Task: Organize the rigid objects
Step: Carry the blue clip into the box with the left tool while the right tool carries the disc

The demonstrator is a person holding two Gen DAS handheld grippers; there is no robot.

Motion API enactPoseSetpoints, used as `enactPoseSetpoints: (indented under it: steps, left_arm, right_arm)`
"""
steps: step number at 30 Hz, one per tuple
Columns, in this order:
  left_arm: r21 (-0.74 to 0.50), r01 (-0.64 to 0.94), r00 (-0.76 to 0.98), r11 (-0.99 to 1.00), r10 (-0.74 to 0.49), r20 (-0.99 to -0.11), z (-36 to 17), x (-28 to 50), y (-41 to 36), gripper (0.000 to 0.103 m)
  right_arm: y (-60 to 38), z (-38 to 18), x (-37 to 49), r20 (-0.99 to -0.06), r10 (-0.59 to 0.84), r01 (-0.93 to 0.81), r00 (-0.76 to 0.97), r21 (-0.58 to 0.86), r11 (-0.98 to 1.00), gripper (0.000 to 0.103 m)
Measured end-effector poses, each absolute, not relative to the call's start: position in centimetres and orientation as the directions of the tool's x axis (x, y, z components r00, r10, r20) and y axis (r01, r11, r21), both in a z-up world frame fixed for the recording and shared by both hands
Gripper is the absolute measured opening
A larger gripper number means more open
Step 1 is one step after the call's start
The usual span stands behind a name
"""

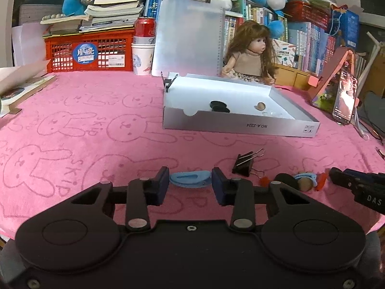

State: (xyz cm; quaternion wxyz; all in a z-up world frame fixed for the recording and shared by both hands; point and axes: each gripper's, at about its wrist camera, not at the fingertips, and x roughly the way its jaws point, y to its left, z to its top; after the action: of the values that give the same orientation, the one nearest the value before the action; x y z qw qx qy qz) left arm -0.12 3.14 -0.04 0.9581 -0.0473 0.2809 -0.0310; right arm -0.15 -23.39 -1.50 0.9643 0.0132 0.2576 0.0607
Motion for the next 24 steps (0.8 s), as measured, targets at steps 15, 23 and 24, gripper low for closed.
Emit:
enactPoseSetpoints:
  steps: [15,23,24]
  left_arm:
    - [-0.112,0.098,0.852,0.989,-0.142,-0.503,2.4,1.7,2.0,0.037]
    - [-0.127,0.118,0.857,0.985,-0.166,-0.488,3.5,3.0,1.8,0.037]
    - [-0.128,0.12,0.857,0.985,-0.168,-0.487,3.6,3.1,1.8,0.037]
  right_arm:
    - [-23.0,1.0,2.0,-0.47,0.126,-0.111,0.874,0.06,0.992,0.035]
    - [-22.5,2.3,3.4,-0.463,0.131,-0.115,0.877,0.061,0.991,0.035]
    - [-22.5,2.4,3.6,-0.462,0.131,-0.115,0.877,0.063,0.991,0.035]
